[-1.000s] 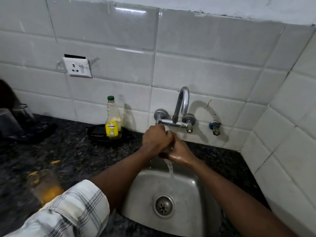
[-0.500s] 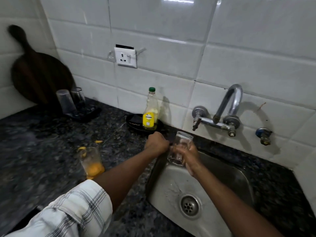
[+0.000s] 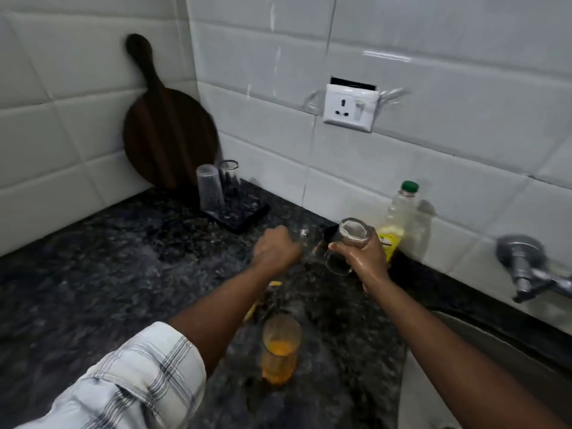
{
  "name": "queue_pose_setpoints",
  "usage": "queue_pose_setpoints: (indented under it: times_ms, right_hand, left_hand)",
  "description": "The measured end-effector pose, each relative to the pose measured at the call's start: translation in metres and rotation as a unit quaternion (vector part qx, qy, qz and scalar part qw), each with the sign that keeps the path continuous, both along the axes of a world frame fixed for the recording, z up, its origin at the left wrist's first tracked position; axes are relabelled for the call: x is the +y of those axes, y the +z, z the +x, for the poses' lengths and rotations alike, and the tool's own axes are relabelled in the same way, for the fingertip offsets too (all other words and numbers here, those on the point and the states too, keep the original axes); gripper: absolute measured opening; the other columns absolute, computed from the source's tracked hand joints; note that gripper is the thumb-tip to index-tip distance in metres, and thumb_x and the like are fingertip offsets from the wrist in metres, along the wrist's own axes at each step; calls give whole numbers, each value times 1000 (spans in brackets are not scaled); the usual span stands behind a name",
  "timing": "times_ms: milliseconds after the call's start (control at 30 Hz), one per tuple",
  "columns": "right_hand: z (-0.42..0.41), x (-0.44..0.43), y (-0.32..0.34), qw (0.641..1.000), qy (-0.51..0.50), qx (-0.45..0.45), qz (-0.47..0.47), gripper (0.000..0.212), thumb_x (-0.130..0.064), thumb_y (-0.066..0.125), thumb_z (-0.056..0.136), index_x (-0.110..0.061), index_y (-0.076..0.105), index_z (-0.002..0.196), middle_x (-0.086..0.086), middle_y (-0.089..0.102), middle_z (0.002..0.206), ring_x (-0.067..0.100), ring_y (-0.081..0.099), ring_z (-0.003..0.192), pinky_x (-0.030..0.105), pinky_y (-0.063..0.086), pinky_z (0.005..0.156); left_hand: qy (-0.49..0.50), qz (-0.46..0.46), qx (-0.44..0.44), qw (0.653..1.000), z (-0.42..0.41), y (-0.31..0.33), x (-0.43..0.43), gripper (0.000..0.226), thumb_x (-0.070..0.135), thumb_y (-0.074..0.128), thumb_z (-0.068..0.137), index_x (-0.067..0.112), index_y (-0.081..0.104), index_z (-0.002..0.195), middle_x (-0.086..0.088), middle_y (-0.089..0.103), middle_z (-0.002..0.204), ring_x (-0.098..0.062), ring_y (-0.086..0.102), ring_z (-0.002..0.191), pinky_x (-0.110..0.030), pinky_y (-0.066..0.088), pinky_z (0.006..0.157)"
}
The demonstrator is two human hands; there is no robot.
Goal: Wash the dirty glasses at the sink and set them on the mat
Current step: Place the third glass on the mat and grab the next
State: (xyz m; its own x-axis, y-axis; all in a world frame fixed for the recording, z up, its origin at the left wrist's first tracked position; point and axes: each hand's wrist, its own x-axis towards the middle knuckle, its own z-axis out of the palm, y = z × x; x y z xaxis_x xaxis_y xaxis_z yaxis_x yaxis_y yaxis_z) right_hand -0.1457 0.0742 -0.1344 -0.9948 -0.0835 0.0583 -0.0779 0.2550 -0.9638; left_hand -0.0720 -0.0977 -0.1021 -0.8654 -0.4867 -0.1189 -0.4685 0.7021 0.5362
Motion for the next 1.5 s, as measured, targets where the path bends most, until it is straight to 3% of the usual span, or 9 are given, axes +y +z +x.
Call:
queue_pose_setpoints:
  times_ms: [167, 233, 300, 367, 500, 600, 1067, 1400, 1500]
  right_hand:
    - [-28, -92, -1, 999, 28, -3, 38, 62, -24, 95, 56, -20, 61, 108, 1, 69, 105, 21, 65, 98, 30, 52, 85]
    - [-36, -125, 1, 997, 59, 3, 48, 61, -21, 94, 59, -20, 58, 108, 1, 66, 104, 21, 64, 98, 27, 49, 82]
    - [-43, -161, 2, 993, 92, 20, 71, 65, -22, 93, 60, -17, 56, 113, 2, 65, 107, 21, 62, 97, 27, 49, 82]
    - [-48, -195, 3, 988, 124, 41, 87, 69, -25, 93, 61, -16, 55, 118, 2, 65, 109, 17, 61, 96, 25, 48, 82]
    - [-59, -252, 4, 978, 171, 70, 99, 74, -26, 92, 61, -17, 55, 124, -5, 64, 105, 10, 60, 95, 17, 44, 80]
    - [-68, -280, 3, 973, 192, 72, 109, 74, -25, 92, 62, -17, 54, 125, -4, 64, 107, 9, 59, 96, 16, 43, 83]
    - [-97, -320, -24, 963, 213, 60, 156, 77, -30, 93, 57, -18, 53, 123, 0, 68, 113, 17, 66, 102, 32, 53, 94]
    - [-97, -323, -29, 956, 231, 67, 167, 76, -28, 91, 63, -18, 48, 125, -8, 61, 104, 11, 63, 86, 21, 49, 83]
    - [-95, -320, -31, 954, 242, 53, 167, 80, -24, 89, 68, -16, 42, 133, -6, 60, 109, 8, 61, 87, 18, 45, 83]
  left_hand:
    - [29, -66, -69, 995, 8, -47, -93, 38, 37, 53, 92, 8, 66, 112, -17, 66, 119, -36, 63, 110, -40, 52, 87]
    - [47, -76, -91, 992, 6, -60, -126, 54, 50, 48, 94, 6, 62, 123, -21, 58, 132, -37, 54, 124, -42, 47, 98]
    - [60, -98, -130, 985, 3, -68, -161, 82, 66, 38, 93, 2, 44, 144, -23, 38, 152, -38, 32, 142, -46, 31, 113]
    - [40, -124, -171, 977, 2, -76, -188, 97, 77, 36, 88, 3, 34, 151, -21, 30, 158, -36, 28, 146, -45, 25, 117]
    - [-13, -141, -186, 972, -5, -80, -206, 81, 75, 57, 79, 13, 60, 131, -14, 57, 138, -30, 55, 127, -37, 47, 100]
    - [-9, -127, -171, 977, -17, -72, -214, 78, 73, 72, 67, 16, 65, 120, -7, 66, 122, -26, 63, 113, -35, 52, 88]
    - [-1, -78, -203, 976, -41, -60, -218, 80, 50, 94, 52, 12, 65, 116, -7, 65, 117, -26, 63, 112, -47, 59, 84]
    - [26, -47, -221, 974, -51, -62, -218, 81, 38, 98, 49, 11, 65, 117, -8, 66, 115, -29, 66, 108, -49, 60, 79]
    - [52, -28, -211, 976, -54, -64, -214, 63, 22, 91, 67, 9, 64, 123, -11, 64, 124, -33, 62, 114, -54, 58, 82]
